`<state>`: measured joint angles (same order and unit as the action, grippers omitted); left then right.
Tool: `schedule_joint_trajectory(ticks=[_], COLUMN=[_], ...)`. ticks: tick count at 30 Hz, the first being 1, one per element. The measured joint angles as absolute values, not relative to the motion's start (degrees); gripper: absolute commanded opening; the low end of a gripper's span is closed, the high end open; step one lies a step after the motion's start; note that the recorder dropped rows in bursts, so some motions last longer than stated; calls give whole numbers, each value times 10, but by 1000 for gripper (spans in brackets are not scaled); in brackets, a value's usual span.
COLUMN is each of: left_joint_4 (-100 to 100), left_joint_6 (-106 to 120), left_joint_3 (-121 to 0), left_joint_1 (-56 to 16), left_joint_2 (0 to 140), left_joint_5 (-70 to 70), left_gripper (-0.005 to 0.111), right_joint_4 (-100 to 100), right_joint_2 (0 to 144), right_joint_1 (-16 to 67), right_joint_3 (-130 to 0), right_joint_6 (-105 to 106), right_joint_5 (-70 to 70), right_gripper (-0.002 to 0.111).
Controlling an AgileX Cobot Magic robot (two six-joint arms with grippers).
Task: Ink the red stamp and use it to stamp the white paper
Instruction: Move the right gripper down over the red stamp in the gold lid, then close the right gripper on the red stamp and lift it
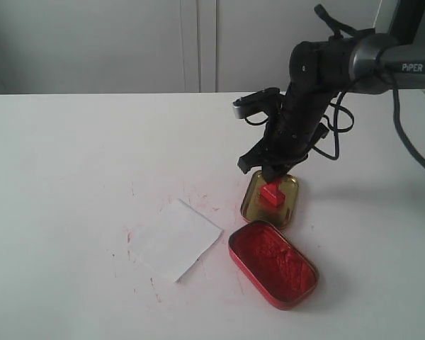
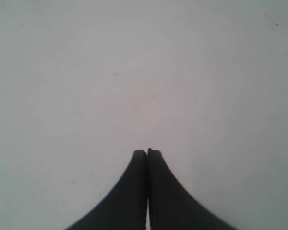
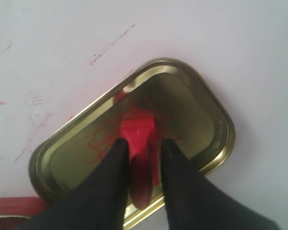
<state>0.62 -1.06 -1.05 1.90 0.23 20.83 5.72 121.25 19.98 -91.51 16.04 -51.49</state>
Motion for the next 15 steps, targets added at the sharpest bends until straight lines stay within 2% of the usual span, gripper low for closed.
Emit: schedule_joint_trajectory(ticks=[15], left_joint_4=[6], left_joint_6=[-11], left_joint_3=[-10], left_joint_1=[19], left_joint_2=[2], left_joint_5=[208], left_gripper=[0], right_joint_4=[57], right_joint_2=[1241], right_joint_1=[200], right_joint_3=[-918], right_joint_6=[160], right_joint_5=[-525], right_gripper=[21])
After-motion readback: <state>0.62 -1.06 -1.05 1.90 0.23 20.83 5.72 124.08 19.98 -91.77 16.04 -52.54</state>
